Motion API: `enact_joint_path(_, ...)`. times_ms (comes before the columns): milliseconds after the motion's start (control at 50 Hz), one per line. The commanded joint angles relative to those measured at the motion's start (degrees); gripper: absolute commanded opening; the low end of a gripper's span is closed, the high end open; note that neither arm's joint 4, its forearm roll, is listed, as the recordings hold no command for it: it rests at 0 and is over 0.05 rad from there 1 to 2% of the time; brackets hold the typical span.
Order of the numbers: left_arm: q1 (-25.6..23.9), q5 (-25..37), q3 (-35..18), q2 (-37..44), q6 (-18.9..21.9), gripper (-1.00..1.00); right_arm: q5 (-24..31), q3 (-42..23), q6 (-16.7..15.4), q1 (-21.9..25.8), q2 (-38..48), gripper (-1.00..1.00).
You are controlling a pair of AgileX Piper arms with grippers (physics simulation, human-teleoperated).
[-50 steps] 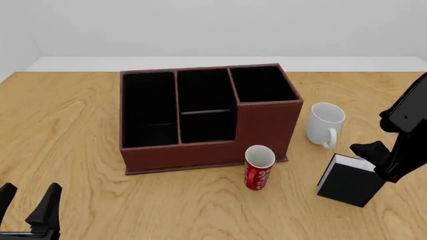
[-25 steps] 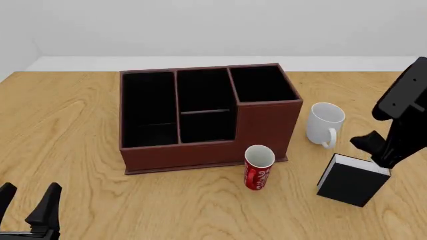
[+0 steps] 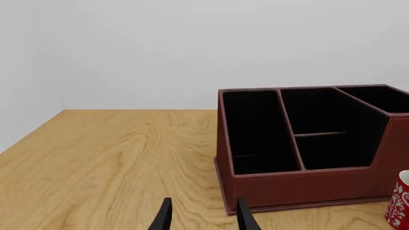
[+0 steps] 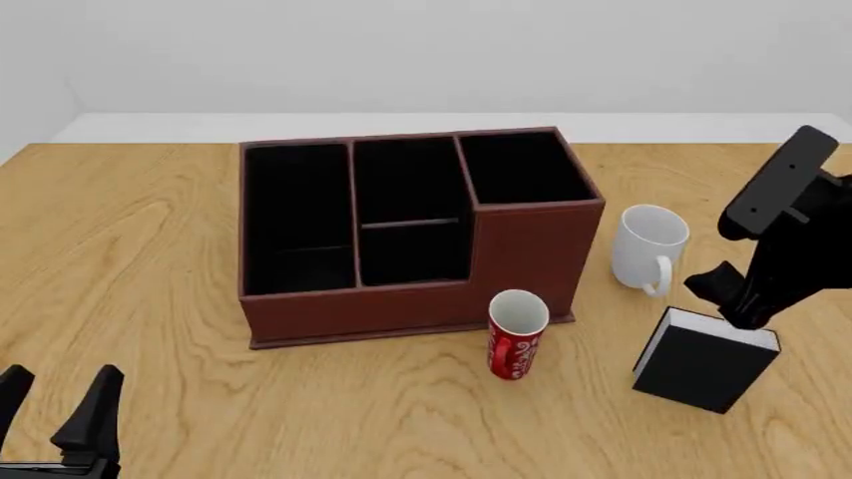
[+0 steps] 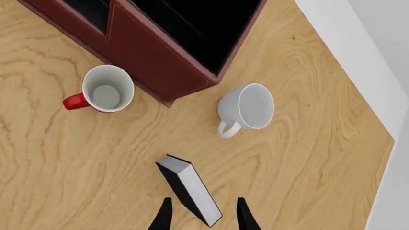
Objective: Pick up the book and place it in the right compartment of the caddy.
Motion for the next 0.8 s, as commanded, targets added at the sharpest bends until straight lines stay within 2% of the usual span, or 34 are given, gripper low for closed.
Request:
enact_joint_path(20,0.0,0.0,0.0,0.0,0.0,1.0,-2.02,2.33,1.09,0.1,1.12,1.0)
enact_joint_path(140,0.0,0.0,0.0,0.0,0.0,1.0,-2.79,3.36,1.3,-0.64,1.9,1.0)
enact_joint_path(280,0.0,0.0,0.0,0.0,0.0,1.0,-3.69,3.27,-0.08,-3.06,4.3,1.0)
enact_joint_path(460,0.0,0.0,0.0,0.0,0.0,1.0,-3.59,2.3,-1.17,-3.69,6.04,1.0)
enact_joint_path(800,0.0,0.0,0.0,0.0,0.0,1.0,-5.4,2.33,-0.7,-1.99,9.34,1.0)
